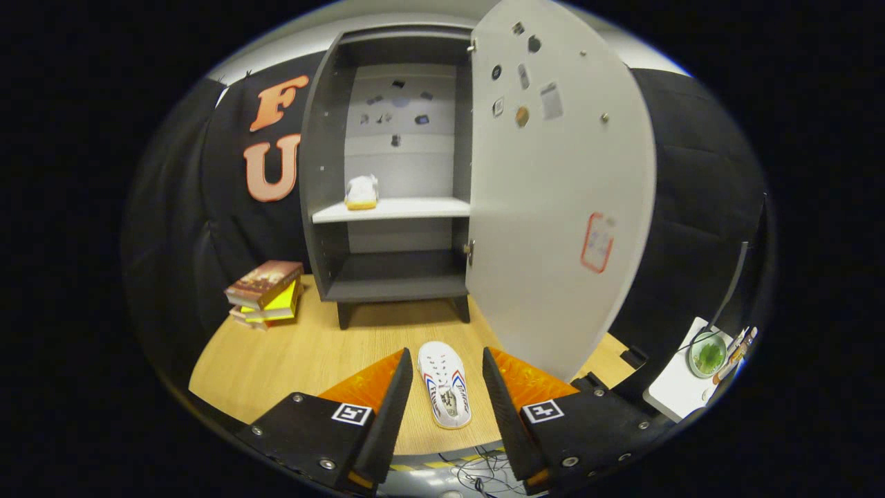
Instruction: Open the shoe cabinet door, grab the shoes and put them into the shoe cabinet, then close the shoe cabinet door.
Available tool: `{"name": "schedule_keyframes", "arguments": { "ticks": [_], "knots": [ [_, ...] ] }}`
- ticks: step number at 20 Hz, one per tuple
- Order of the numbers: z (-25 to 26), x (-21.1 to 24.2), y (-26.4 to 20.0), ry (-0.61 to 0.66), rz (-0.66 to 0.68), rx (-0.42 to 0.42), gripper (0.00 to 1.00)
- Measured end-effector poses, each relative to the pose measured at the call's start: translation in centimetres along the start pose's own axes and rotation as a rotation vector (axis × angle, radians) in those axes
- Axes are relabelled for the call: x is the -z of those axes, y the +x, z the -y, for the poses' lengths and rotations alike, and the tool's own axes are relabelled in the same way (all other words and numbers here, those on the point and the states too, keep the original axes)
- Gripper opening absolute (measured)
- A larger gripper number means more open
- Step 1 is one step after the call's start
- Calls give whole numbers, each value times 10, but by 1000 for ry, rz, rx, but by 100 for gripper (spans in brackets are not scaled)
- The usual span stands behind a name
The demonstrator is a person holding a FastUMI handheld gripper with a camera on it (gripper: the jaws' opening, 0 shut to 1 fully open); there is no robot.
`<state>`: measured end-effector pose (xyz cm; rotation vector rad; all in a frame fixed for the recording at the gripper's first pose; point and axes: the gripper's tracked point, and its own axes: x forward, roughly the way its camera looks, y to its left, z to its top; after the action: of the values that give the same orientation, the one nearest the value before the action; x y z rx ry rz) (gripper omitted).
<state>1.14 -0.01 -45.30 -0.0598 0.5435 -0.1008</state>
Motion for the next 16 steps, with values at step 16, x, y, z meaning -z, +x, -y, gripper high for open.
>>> {"name": "schedule_keyframes", "arguments": {
  "ticks": [16],
  "knots": [
    [-23, 152, 167, -71, -397, -22, 51]
  ]
}}
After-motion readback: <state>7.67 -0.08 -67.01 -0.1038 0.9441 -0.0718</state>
